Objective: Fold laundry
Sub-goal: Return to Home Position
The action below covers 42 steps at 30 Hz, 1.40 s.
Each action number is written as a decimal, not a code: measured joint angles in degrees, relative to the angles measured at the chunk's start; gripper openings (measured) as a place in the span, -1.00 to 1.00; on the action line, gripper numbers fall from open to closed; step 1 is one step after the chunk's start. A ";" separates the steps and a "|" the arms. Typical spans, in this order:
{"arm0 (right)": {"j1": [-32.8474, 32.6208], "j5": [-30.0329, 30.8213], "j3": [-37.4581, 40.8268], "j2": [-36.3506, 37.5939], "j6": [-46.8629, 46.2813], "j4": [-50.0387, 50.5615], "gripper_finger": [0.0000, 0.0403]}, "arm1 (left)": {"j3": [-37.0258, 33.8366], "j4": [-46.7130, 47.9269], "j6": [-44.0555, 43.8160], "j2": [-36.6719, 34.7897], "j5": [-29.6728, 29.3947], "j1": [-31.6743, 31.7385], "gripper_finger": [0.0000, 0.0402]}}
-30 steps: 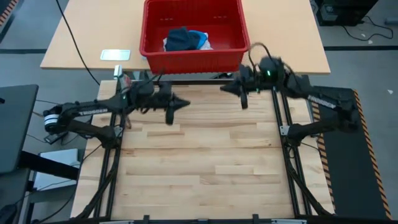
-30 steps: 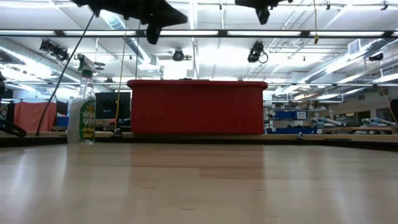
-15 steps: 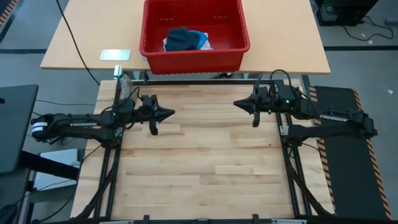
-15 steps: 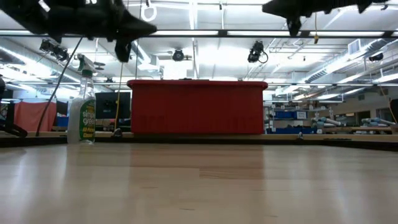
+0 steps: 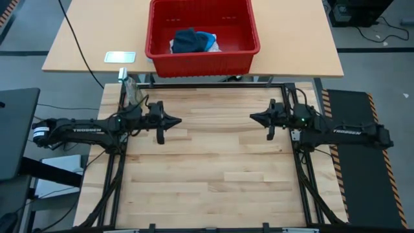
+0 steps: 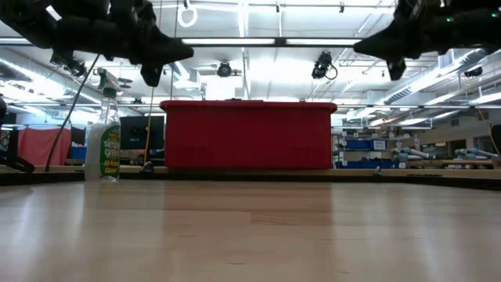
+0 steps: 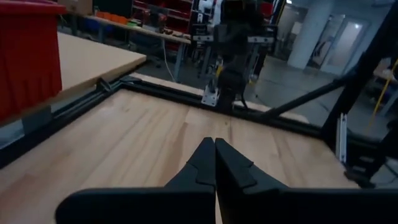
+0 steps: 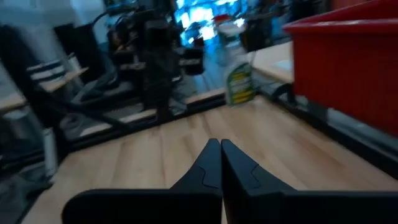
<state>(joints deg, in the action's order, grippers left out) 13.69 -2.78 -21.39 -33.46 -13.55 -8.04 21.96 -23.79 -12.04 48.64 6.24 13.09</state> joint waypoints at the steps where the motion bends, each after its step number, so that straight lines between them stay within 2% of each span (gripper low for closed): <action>1: -0.54 1.61 0.93 1.18 0.00 -0.27 -1.00 | 0.00 0.36 0.47 0.00 0.01 -0.20 -1.00; 6: -3.27 8.05 2.26 6.87 0.03 6.16 -1.00 | -3.52 0.56 -0.16 -0.86 0.04 -0.86 -1.00; 9: -4.95 10.70 2.32 9.72 -0.40 11.77 -1.00 | -8.35 -6.82 -3.54 -1.49 0.05 -0.84 -1.00; 13: -6.97 10.85 2.32 12.81 -0.40 16.07 -1.00 | -13.80 -20.23 -2.05 -2.44 0.05 -0.86 -1.00; 17: -8.07 11.16 2.70 15.21 -0.11 17.29 -1.00 | -16.77 -24.78 -1.89 -3.89 0.02 -0.86 -1.00; 22: -8.98 11.14 7.97 19.03 -2.08 14.35 -1.00 | -17.90 -24.44 -2.07 -5.62 0.03 -1.10 -1.00; 27: -10.11 11.08 12.97 22.88 -4.29 7.28 -1.00 | -17.89 -22.64 -0.38 -6.99 1.81 -1.10 -1.00; 32: -10.58 10.84 13.16 25.38 -2.91 10.45 -1.00 | -17.88 -15.97 -0.59 -8.79 2.39 -1.12 -1.00; 42: -10.56 12.52 13.18 27.14 2.70 13.28 -1.00 | -17.88 -11.83 2.14 -10.19 2.39 -1.12 -1.00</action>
<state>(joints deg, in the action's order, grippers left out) 3.14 9.75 -8.21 -6.33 -10.86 5.23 4.08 -35.63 -9.90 38.46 8.62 11.97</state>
